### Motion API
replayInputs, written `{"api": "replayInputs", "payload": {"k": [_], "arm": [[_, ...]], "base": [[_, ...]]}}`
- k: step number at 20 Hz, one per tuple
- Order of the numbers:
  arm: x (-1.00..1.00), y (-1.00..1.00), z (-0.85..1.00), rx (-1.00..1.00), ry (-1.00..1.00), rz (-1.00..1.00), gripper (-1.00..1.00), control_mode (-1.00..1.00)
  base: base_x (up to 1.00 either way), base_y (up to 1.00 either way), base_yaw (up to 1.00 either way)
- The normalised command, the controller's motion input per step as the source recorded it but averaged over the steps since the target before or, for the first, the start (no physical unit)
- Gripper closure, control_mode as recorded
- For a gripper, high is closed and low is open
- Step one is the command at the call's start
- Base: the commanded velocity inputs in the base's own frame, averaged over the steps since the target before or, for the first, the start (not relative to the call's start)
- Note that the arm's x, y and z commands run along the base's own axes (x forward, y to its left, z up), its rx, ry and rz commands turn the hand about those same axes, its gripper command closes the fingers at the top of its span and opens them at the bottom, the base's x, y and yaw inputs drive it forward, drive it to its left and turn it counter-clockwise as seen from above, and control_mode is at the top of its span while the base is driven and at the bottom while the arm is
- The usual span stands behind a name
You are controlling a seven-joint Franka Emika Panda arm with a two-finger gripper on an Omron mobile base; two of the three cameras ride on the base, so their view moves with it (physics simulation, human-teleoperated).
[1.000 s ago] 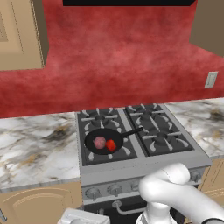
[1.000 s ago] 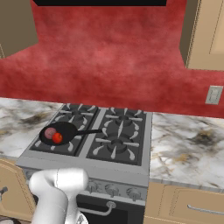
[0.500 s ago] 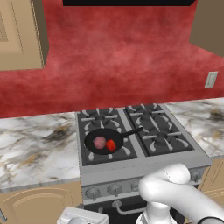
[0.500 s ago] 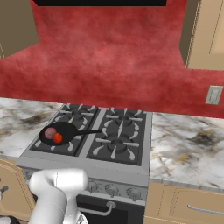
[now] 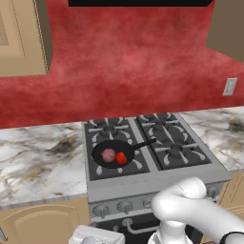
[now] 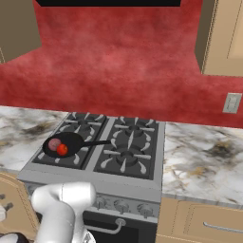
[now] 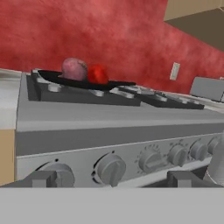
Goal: Place the pan on the front left burner on the stove. Then place the tomato and the onion in the pan and turn on the front left burner.
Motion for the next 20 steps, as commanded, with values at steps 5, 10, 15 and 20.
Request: {"api": "replayInputs", "payload": {"k": [5,10,15,20], "arm": [[0.07,-0.17,-0.01,0.0,0.0,0.05,-1.0,-1.0],[0.29,-0.01,-0.07,0.0,0.0,0.1,-1.0,-1.0],[0.13,-0.1,-0.01,0.0,0.0,0.12,-1.0,-1.0],[0.0,-0.01,-0.09,0.0,0.0,0.06,-1.0,-1.0]], "base": [[0.0,0.0,0.0],[0.0,0.0,0.0],[0.0,0.0,0.0],[0.0,0.0,0.0]]}}
